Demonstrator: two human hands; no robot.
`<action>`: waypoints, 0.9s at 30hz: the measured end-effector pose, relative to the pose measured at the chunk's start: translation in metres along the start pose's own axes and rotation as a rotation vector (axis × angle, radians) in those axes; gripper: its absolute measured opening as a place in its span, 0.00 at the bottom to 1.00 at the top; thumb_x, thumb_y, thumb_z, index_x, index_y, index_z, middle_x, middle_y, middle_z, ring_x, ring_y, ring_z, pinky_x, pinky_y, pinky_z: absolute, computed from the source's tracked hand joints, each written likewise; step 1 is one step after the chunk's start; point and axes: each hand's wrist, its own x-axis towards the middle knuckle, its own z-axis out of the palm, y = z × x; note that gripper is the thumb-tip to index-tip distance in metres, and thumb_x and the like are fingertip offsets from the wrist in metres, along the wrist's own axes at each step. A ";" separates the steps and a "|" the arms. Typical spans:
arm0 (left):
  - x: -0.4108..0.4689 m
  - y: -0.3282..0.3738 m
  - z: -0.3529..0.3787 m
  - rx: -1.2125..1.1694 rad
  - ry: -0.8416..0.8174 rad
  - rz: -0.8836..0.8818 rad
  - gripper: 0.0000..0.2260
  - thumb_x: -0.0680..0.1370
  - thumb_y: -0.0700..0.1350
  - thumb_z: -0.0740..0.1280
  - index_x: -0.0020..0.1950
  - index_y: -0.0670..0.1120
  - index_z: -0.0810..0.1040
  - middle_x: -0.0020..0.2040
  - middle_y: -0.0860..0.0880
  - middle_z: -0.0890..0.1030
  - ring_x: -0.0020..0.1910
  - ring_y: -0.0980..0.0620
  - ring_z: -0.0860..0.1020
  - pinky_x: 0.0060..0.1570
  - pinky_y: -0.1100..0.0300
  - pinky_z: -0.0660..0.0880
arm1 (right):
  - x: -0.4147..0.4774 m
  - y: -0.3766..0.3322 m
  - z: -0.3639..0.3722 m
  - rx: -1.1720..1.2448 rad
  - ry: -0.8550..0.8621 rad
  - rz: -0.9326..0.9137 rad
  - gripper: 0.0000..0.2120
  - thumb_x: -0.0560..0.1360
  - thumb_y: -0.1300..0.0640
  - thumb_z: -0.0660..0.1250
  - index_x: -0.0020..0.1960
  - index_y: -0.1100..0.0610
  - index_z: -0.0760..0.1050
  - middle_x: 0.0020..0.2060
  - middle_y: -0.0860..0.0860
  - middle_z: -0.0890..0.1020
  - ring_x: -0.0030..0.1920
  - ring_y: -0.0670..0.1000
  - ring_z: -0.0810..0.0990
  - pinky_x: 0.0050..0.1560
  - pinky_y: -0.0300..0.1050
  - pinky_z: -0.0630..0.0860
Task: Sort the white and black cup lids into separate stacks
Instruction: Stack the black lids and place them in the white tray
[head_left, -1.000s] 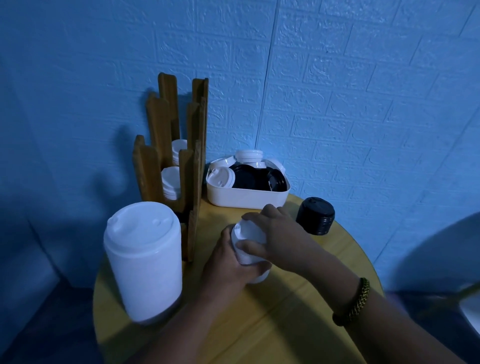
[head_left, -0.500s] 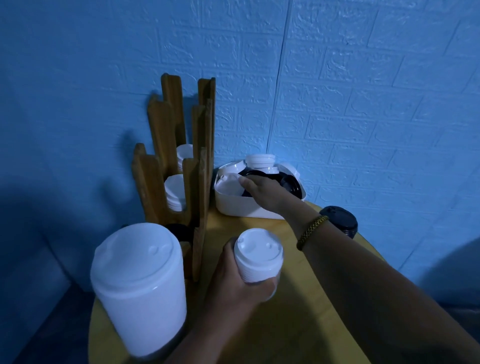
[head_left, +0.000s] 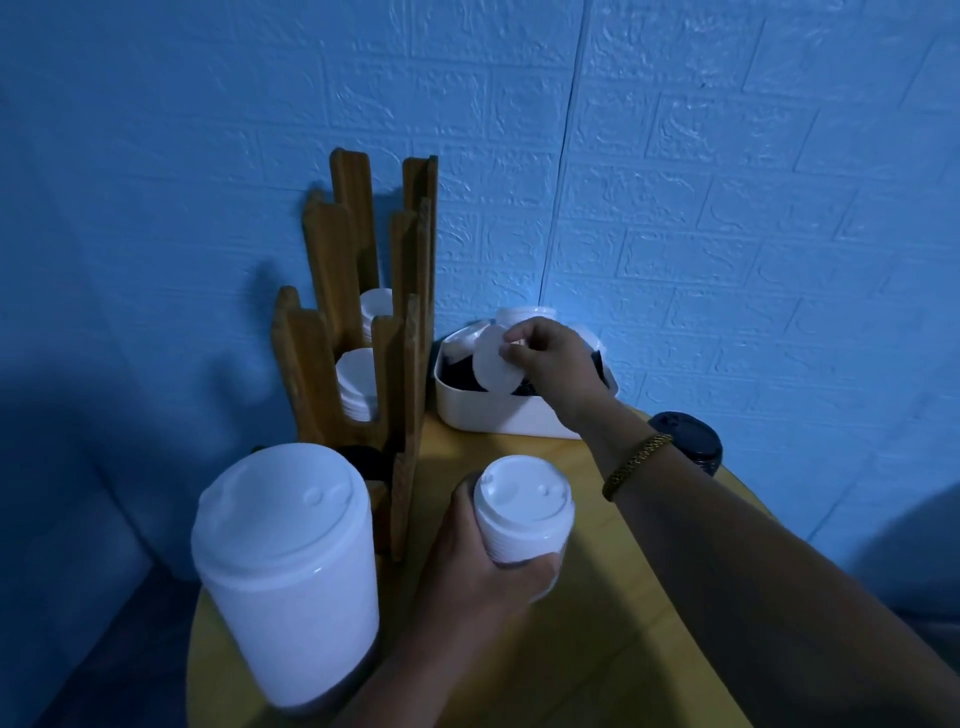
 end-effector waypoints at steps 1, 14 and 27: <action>0.000 0.000 0.000 -0.005 -0.011 0.002 0.41 0.67 0.56 0.80 0.68 0.71 0.56 0.63 0.71 0.68 0.62 0.71 0.68 0.52 0.71 0.69 | -0.006 -0.002 -0.007 0.090 0.016 0.027 0.07 0.77 0.65 0.68 0.44 0.55 0.76 0.42 0.53 0.79 0.43 0.52 0.79 0.41 0.46 0.80; -0.006 0.005 -0.002 -0.046 0.006 0.000 0.40 0.69 0.50 0.81 0.72 0.65 0.61 0.65 0.62 0.74 0.62 0.57 0.74 0.59 0.54 0.71 | -0.147 0.044 -0.085 -0.681 -0.093 0.345 0.14 0.81 0.61 0.57 0.60 0.53 0.77 0.56 0.53 0.78 0.52 0.52 0.77 0.46 0.44 0.74; -0.008 0.003 -0.003 -0.018 -0.040 0.021 0.42 0.67 0.52 0.82 0.72 0.65 0.60 0.64 0.64 0.73 0.60 0.62 0.74 0.58 0.56 0.73 | -0.166 0.018 -0.096 -0.902 -0.088 0.063 0.25 0.69 0.34 0.71 0.62 0.39 0.69 0.56 0.43 0.74 0.53 0.47 0.76 0.50 0.47 0.78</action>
